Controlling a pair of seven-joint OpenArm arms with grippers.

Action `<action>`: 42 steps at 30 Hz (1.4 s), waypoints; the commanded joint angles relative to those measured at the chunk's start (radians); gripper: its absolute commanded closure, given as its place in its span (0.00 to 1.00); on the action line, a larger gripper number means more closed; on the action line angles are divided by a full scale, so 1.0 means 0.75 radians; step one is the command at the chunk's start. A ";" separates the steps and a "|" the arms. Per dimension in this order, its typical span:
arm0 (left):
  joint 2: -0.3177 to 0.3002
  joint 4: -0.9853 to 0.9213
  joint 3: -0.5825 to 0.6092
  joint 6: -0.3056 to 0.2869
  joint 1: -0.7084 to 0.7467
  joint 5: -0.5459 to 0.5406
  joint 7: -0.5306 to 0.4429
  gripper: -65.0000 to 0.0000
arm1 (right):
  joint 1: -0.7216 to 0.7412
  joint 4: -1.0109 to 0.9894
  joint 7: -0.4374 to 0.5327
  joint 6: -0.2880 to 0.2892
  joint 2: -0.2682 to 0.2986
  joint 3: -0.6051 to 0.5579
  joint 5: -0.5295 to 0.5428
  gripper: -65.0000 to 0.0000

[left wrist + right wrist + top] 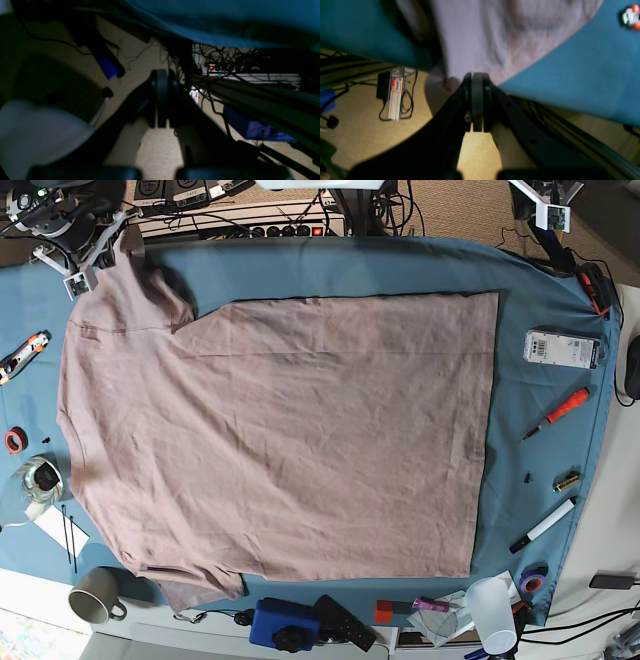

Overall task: Fold the T-shirt properly
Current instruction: 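Grasp the shirt's shoulder corner near the collar with the right gripper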

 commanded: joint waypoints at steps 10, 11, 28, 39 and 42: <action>-0.004 0.020 -0.004 0.000 0.022 -0.005 -0.021 1.00 | -0.008 0.039 -0.022 -0.007 0.016 0.014 0.004 0.99; -0.003 0.021 -0.004 0.000 0.022 -0.005 -0.021 1.00 | -0.008 0.039 -0.033 -0.006 0.016 0.014 0.004 0.94; -0.003 0.021 -0.004 0.000 0.021 -0.005 -0.022 1.00 | 0.091 -0.153 0.024 0.014 0.006 -0.103 -0.073 0.62; -0.003 0.021 -0.004 0.000 0.022 -0.005 -0.026 1.00 | 0.126 -0.237 -0.025 0.013 0.006 -0.186 -0.082 1.00; -0.003 0.021 -0.004 -0.001 0.021 -0.005 -0.026 1.00 | 0.126 -0.202 -0.020 0.013 0.006 -0.134 -0.081 1.00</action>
